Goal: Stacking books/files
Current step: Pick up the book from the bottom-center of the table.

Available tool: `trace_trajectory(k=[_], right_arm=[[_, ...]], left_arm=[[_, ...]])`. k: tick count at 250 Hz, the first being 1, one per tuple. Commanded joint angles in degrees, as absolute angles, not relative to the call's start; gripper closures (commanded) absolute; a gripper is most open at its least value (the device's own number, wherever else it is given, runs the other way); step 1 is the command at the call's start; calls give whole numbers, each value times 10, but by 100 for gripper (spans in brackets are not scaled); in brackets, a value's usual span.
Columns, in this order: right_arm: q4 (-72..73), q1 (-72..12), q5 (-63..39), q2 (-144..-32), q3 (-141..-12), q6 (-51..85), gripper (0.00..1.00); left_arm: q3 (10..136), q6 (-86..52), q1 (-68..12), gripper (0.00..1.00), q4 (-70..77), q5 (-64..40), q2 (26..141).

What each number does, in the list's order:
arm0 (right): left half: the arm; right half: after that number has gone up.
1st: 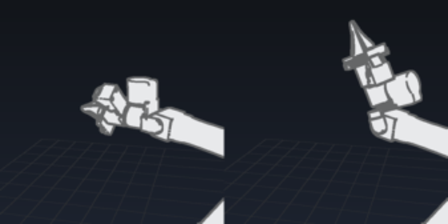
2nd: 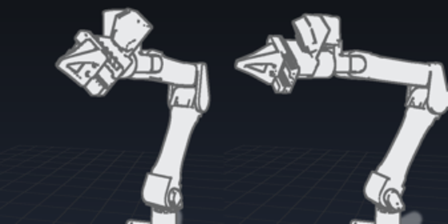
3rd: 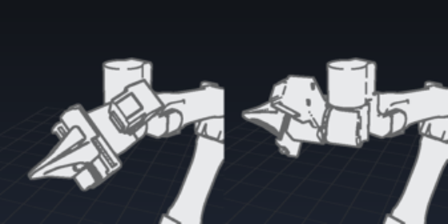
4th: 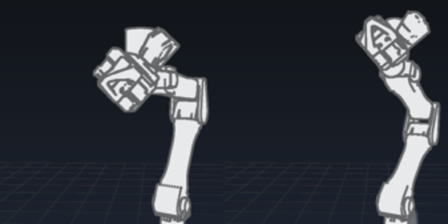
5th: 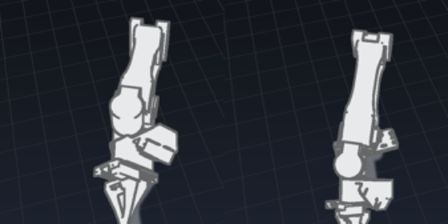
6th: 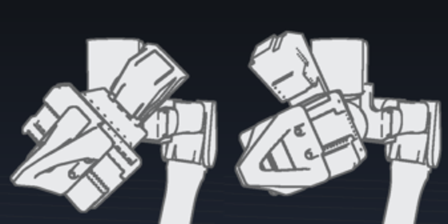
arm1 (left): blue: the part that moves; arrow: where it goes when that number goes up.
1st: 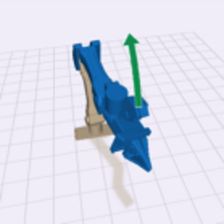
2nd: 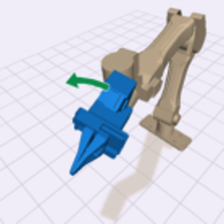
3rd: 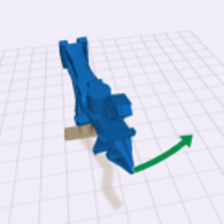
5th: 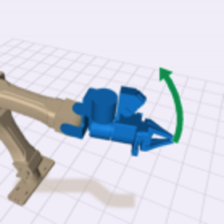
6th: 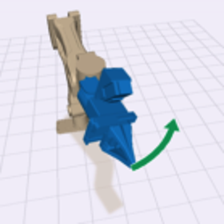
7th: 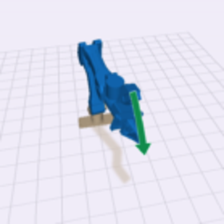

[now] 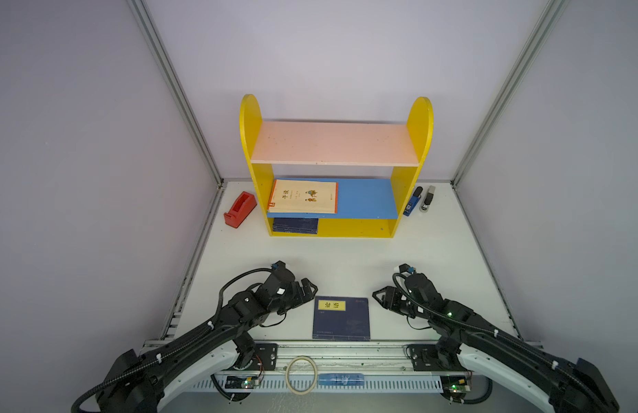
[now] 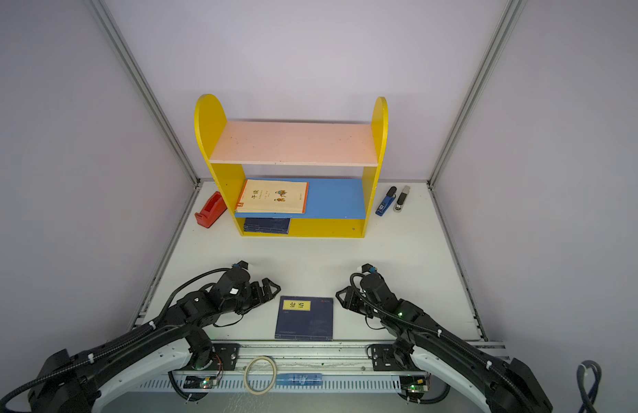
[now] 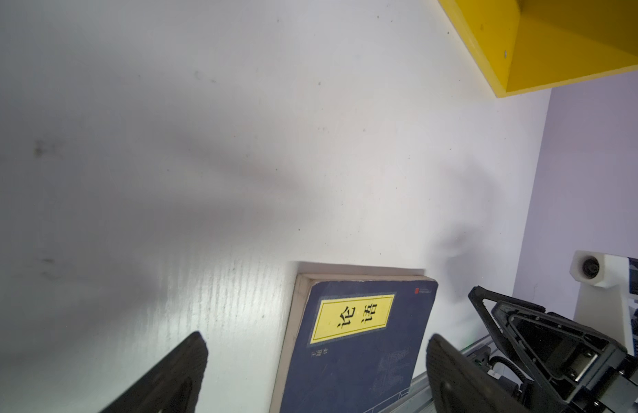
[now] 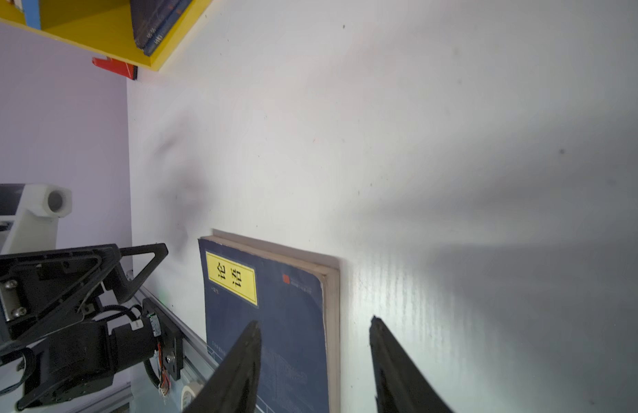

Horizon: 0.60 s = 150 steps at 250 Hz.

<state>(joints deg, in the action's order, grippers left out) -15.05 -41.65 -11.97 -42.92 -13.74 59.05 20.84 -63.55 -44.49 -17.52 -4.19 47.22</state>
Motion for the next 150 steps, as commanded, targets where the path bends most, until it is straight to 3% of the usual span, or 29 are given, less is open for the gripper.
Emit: trace_trajectory(k=[1,87,150], right_arm=[[-148,-442,-127,-433,-134,604,49],[-175,-594,-27,-487,-163,650,49],[-110,-682,17,-522,-143,705,49]], left_arm=[[194,-655,-469,2,-124,-33,476],[178,-694,-629,1,-107,57,484],[161,-727,-667,1,-66,77,537]])
